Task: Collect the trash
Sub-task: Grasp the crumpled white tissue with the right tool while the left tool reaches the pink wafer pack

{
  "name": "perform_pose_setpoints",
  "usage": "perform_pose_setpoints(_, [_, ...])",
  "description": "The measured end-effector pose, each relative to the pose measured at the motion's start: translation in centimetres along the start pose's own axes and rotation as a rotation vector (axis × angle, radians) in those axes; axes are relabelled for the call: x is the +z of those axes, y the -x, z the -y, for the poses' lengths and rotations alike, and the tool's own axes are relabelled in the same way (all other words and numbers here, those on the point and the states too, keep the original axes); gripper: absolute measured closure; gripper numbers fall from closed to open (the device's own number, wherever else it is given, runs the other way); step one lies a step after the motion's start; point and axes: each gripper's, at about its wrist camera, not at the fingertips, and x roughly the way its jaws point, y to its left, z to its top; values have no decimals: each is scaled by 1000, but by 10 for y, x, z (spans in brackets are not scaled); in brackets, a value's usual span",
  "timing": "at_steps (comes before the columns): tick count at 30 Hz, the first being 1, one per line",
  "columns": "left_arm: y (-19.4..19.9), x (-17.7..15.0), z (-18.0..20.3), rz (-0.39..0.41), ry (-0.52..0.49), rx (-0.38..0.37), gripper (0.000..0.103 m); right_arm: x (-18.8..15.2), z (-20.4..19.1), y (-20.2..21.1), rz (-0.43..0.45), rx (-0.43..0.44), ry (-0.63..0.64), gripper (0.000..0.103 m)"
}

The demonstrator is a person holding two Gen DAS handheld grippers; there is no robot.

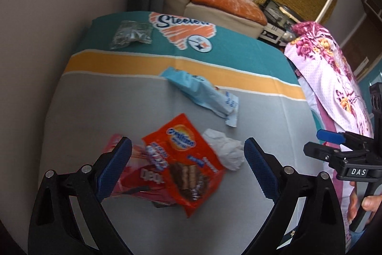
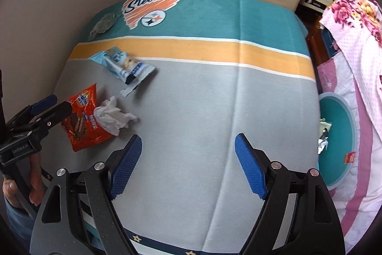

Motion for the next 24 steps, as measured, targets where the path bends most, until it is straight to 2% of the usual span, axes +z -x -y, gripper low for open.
perform_pose_setpoints(5, [-2, 4, -39, 1, 78, 34, 8, 12, -34, -29, -44, 62, 40, 27])
perform_pose_setpoints(9, [-7, 1, -53, -12, 106, 48, 8, 19, -56, -47, -60, 89, 78, 28])
perform_pose_setpoints(12, [-11, 1, -58, -19, 116, 51, 8, 24, -66, -58, -77, 116, 92, 37])
perform_pose_setpoints(16, [-16, 2, -59, -30, 117, 55, 8, 27, -71, -70, -92, 150, 93, 42])
perform_pose_setpoints(20, [-21, 4, -55, -37, 113, 57, 8, 27, -69, -81, -119, 196, 90, 63])
perform_pose_setpoints(23, [-25, 6, -50, -42, 108, 56, 8, 26, -65, -85, -128, 220, 79, 88])
perform_pose_setpoints(24, [-26, 6, -49, -42, 108, 55, 8, 26, -63, -83, -121, 222, 75, 88])
